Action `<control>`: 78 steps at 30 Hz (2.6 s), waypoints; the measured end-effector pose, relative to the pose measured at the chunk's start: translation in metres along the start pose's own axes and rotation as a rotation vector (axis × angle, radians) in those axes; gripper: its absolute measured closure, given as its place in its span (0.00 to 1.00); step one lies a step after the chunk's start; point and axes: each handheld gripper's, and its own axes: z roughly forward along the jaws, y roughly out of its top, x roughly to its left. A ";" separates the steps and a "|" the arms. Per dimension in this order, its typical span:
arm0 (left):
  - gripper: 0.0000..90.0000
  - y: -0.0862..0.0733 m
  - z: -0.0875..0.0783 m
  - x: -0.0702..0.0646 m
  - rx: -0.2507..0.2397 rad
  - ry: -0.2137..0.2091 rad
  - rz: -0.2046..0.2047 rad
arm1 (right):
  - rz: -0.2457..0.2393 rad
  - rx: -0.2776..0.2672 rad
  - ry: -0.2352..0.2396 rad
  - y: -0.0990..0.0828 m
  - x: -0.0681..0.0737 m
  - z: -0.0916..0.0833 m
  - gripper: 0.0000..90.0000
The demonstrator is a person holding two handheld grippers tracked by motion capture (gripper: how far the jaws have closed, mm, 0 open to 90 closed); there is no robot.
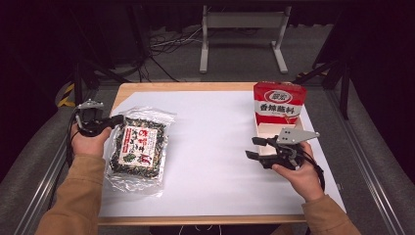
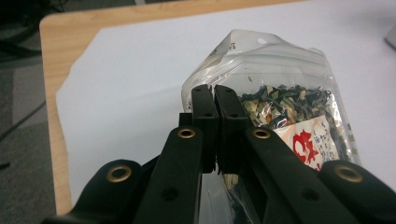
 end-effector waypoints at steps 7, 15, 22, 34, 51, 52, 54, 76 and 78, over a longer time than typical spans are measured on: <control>0.98 0.011 -0.019 -0.022 -0.067 -0.021 0.062 | -0.005 -0.008 0.003 0.002 0.001 0.000 0.49; 0.98 0.020 -0.034 -0.044 -0.132 -0.042 0.114 | -0.012 -0.011 0.012 0.006 0.006 0.002 0.49; 0.98 0.027 -0.047 -0.066 -0.195 -0.078 0.159 | -0.018 -0.011 0.021 0.010 0.009 0.003 0.50; 0.98 0.039 -0.061 -0.107 -0.287 -0.137 0.243 | -0.014 -0.022 0.047 0.024 0.016 0.008 0.49; 0.98 0.043 -0.048 -0.151 -0.334 -0.239 0.283 | 0.039 -0.059 0.102 0.047 0.022 0.023 0.43; 0.98 0.042 -0.046 -0.157 -0.337 -0.256 0.288 | 0.052 -0.064 0.111 0.049 0.022 0.026 0.42; 0.98 0.043 -0.044 -0.161 -0.337 -0.270 0.291 | 0.056 -0.065 0.115 0.050 0.022 0.027 0.42; 1.00 0.042 -0.036 -0.186 -0.375 -0.407 0.286 | 0.043 -0.042 0.201 0.062 0.027 0.036 0.76; 1.00 0.041 -0.037 -0.187 -0.372 -0.397 0.296 | 0.022 -0.040 0.138 0.062 0.027 0.034 0.81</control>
